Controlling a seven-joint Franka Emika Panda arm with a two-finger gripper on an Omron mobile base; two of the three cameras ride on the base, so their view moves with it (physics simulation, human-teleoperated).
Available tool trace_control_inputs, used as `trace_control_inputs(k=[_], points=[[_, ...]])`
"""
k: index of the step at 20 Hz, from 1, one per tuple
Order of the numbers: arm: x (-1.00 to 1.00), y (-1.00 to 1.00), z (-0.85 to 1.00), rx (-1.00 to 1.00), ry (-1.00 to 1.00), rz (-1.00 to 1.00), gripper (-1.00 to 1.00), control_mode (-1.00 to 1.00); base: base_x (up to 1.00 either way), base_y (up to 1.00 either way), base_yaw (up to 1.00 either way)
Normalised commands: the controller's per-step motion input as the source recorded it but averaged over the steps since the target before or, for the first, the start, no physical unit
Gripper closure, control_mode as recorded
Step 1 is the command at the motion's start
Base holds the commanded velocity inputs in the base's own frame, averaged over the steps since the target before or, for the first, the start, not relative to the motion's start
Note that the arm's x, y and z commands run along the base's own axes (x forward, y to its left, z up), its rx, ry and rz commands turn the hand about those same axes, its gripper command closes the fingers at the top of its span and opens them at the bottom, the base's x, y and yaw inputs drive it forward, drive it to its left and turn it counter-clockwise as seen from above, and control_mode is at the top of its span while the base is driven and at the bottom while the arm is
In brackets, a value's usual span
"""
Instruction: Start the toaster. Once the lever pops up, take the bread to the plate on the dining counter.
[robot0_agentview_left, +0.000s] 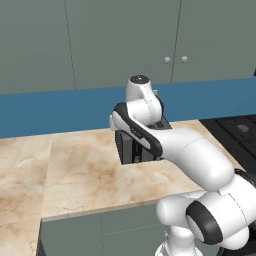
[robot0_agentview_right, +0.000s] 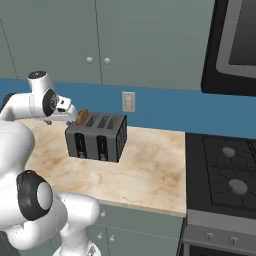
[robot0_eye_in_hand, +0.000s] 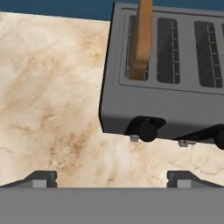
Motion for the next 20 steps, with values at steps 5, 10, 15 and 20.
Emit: trace_control_inputs(k=[5, 10, 15, 20], points=[[0.15, -0.12, -0.19, 0.0, -0.08, 0.0, -1.0, -1.0, 0.0, 0.0, 0.0], [0.09, -0.09, -0.24, 0.0, -0.07, 0.0, -1.0, -1.0, 0.0, 0.0, 0.0], [0.06, -0.12, -0.28, 0.0, -0.02, 0.0, -1.0, -1.0, 0.0, 0.0, 0.0], [0.08, 0.0, -0.34, 0.0, 0.0, 0.0, -1.0, -1.0, 0.0, 0.0, 0.0]])
